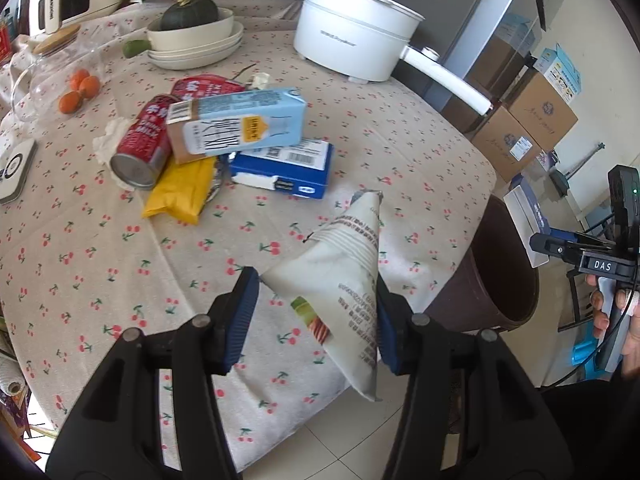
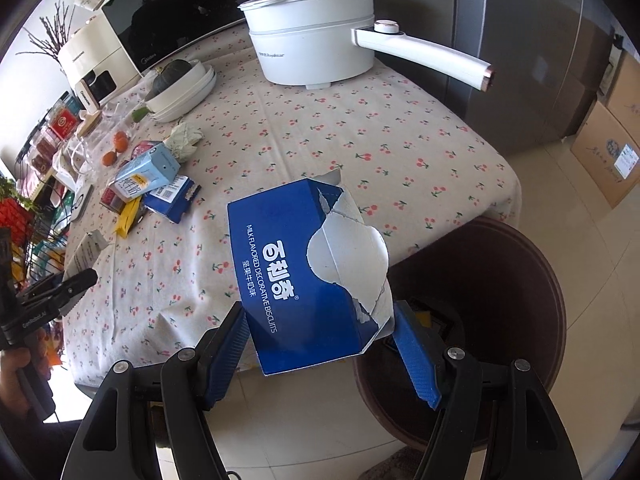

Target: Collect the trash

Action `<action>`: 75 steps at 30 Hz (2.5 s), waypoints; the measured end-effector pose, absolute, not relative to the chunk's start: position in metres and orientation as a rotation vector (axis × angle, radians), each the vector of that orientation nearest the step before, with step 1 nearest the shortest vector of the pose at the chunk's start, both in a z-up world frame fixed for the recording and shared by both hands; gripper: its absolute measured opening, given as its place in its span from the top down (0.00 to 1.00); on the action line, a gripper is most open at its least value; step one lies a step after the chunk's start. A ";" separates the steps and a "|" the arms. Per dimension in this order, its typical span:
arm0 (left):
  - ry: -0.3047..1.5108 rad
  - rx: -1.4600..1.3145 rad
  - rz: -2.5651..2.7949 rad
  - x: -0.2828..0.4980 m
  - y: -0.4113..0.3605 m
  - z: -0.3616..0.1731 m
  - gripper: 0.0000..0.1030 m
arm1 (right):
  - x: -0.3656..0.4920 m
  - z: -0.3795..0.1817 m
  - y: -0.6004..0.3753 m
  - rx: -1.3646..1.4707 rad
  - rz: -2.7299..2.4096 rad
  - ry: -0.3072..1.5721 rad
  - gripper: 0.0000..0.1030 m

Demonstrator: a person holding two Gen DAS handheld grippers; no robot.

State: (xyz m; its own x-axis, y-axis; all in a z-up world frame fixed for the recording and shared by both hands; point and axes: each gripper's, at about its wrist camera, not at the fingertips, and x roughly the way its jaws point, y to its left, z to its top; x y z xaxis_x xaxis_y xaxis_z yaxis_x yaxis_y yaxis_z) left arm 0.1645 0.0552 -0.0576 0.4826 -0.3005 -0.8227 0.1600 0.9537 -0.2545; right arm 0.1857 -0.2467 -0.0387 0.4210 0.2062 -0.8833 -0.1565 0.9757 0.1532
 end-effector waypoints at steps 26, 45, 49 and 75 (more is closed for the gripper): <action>1.034 -0.015 -0.630 0.171 -0.183 -0.097 0.43 | 0.124 -0.079 -0.430 0.223 -0.021 1.157 0.29; 1.015 0.095 -0.546 0.179 -0.200 -0.115 0.01 | 0.134 -0.093 -0.434 0.186 -0.043 1.200 0.29; 1.010 0.110 -0.528 0.178 -0.188 -0.110 0.01 | 0.133 -0.093 -0.433 0.178 -0.039 1.195 0.29; 0.999 0.052 -0.326 0.166 -0.059 -0.074 0.01 | 0.163 -0.082 -0.369 0.142 -0.001 1.197 0.16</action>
